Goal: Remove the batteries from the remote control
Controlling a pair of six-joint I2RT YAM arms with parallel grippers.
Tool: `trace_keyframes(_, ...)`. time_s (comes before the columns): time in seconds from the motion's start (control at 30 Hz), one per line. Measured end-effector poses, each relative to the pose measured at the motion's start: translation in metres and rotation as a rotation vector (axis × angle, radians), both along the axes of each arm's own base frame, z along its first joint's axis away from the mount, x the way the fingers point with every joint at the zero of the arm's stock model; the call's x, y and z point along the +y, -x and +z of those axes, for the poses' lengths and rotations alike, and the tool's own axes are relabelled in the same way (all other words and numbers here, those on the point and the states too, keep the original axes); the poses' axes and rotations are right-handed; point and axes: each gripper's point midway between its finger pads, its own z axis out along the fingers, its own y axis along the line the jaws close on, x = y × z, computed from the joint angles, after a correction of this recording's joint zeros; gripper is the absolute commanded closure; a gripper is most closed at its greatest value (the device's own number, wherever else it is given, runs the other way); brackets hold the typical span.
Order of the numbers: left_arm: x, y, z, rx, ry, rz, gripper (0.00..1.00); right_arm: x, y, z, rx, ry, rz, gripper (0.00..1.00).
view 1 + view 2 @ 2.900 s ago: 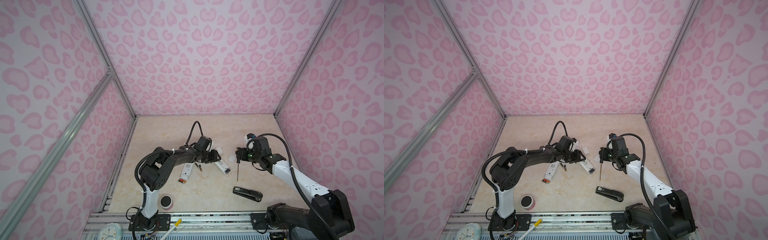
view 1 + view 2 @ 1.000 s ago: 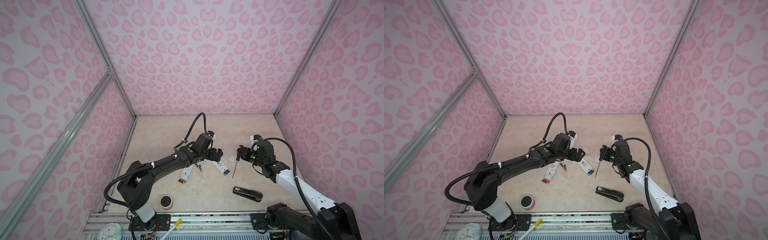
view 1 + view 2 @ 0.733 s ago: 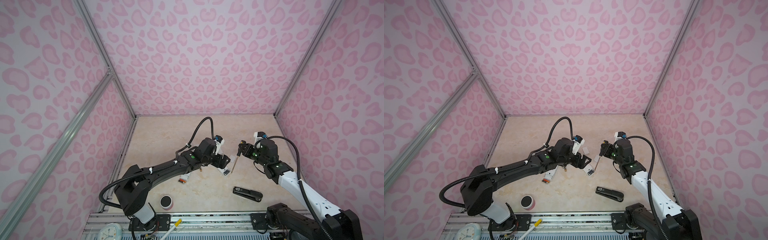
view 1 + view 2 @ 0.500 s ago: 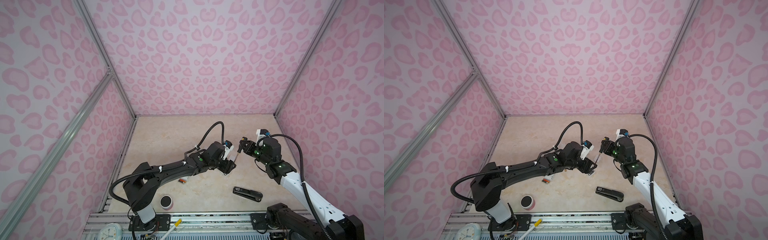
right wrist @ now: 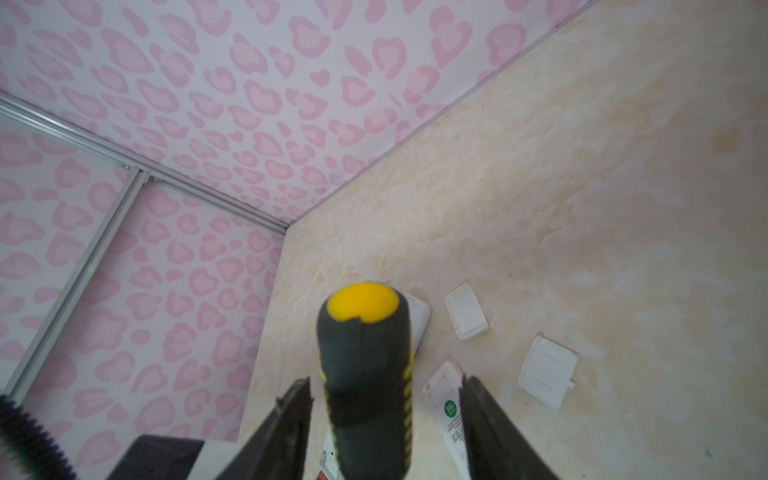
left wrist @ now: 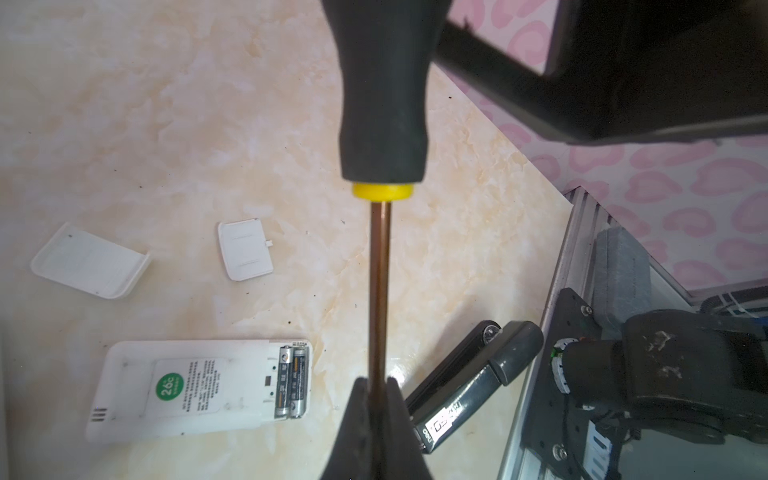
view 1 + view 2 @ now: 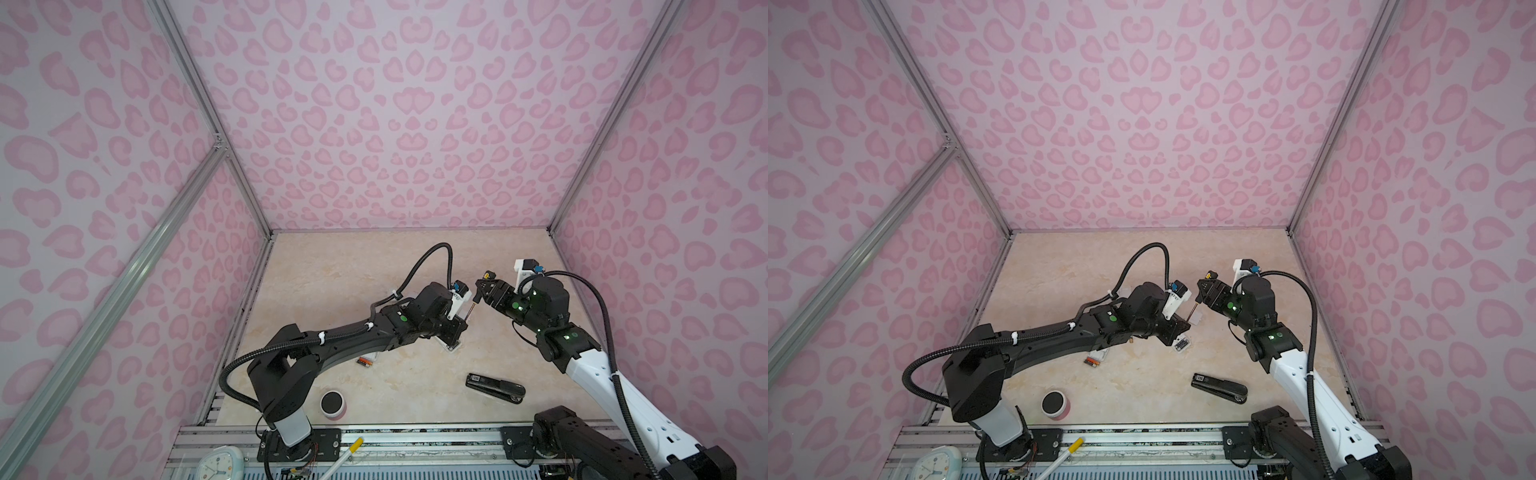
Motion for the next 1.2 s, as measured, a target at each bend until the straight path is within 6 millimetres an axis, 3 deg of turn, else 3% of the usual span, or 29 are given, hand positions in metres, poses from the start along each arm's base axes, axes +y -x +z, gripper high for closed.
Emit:
trace_keyframes(0.13, 0.003, -0.002, 0.000, -0.036, -0.020, -0.008, 0.96, 0.012, 0.009, -0.017, 0.083, -0.016, 0.077, 0.57)
trace_keyframes(0.4, 0.011, 0.001, -0.002, -0.061, -0.059, -0.022, 0.96, 0.016, 0.016, -0.010, 0.069, -0.036, 0.112, 0.87)
trace_keyframes(0.47, 0.012, 0.001, -0.002, -0.069, -0.065, -0.022, 0.96, 0.016, 0.016, -0.011, 0.071, -0.035, 0.113, 0.84)
trace_keyframes(0.57, 0.013, 0.001, -0.004, -0.077, -0.076, -0.028, 0.96, 0.018, 0.015, -0.013, 0.081, -0.042, 0.120, 0.67)
trace_keyframes(0.63, 0.013, 0.002, -0.005, -0.080, -0.085, -0.032, 0.96, 0.018, 0.015, -0.015, 0.086, -0.047, 0.117, 0.65)
trace_keyframes(0.9, 0.017, 0.005, -0.011, -0.090, -0.121, -0.034, 0.96, 0.019, 0.012, -0.023, 0.096, -0.045, 0.119, 1.00)
trace_keyframes(0.93, 0.018, 0.005, -0.014, -0.090, -0.129, -0.031, 0.92, 0.021, 0.012, -0.026, 0.100, -0.048, 0.124, 1.00)
trace_keyframes(1.03, 0.022, 0.011, -0.020, -0.092, -0.149, -0.035, 0.56, 0.023, 0.014, -0.036, 0.117, -0.061, 0.135, 1.00)
trace_keyframes(1.07, 0.024, 0.013, -0.021, -0.091, -0.149, -0.034, 0.48, 0.021, 0.014, -0.039, 0.117, -0.055, 0.125, 1.00)
trace_keyframes(1.2, 0.043, 0.009, -0.029, -0.056, -0.150, 0.058, 0.44, 0.013, 0.017, -0.034, 0.040, 0.015, 0.096, 1.00)
